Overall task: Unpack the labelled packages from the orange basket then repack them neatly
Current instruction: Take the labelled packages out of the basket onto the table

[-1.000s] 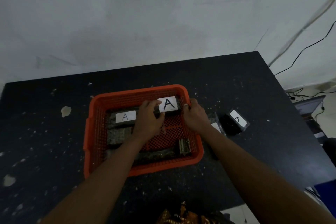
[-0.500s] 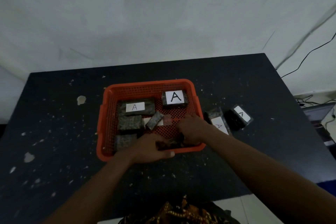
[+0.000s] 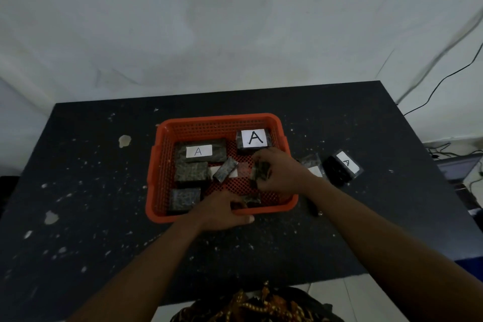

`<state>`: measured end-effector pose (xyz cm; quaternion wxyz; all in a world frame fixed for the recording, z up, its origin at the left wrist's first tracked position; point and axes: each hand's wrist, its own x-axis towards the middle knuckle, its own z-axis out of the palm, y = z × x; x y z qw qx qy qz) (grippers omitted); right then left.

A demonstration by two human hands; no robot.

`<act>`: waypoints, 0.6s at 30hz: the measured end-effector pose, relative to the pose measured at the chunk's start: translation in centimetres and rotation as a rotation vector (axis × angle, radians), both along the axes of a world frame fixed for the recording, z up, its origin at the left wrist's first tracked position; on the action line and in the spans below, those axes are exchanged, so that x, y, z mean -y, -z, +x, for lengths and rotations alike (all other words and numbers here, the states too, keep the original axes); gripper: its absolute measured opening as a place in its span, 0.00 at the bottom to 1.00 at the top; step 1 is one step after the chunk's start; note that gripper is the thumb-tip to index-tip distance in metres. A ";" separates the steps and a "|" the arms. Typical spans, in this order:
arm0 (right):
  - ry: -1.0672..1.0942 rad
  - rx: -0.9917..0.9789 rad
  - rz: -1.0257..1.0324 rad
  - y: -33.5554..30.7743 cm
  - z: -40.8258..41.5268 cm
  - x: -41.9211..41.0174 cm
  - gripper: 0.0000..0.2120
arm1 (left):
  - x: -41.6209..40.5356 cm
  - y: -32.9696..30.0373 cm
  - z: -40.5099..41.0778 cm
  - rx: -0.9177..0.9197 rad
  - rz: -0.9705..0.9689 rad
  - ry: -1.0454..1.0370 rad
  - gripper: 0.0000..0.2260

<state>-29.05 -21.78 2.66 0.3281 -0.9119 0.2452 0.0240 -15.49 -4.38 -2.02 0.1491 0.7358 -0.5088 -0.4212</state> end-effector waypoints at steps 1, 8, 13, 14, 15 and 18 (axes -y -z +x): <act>0.100 0.101 0.114 -0.5 -0.4 -0.2 0.31 | 0.0 0.1 0.0 0.001 0.001 0.001 0.20; 0.372 0.628 1.070 -1.9 -1.5 -1.7 0.24 | 0.2 0.3 0.2 -0.005 0.020 0.006 0.18; 0.374 0.623 1.042 -2.4 -1.4 -2.1 0.22 | 0.2 0.2 0.1 0.000 0.002 0.002 0.14; 0.368 0.614 1.023 -2.4 -1.4 -2.1 0.22 | 0.2 0.2 0.1 -0.001 -0.001 -0.001 0.15; 0.365 0.608 1.015 -2.3 -1.4 -2.1 0.22 | 0.1 0.2 0.1 0.000 0.000 -0.002 0.15; 0.377 0.622 1.076 -2.1 -1.3 -2.1 0.20 | 0.1 0.3 0.1 -0.001 0.000 -0.003 0.18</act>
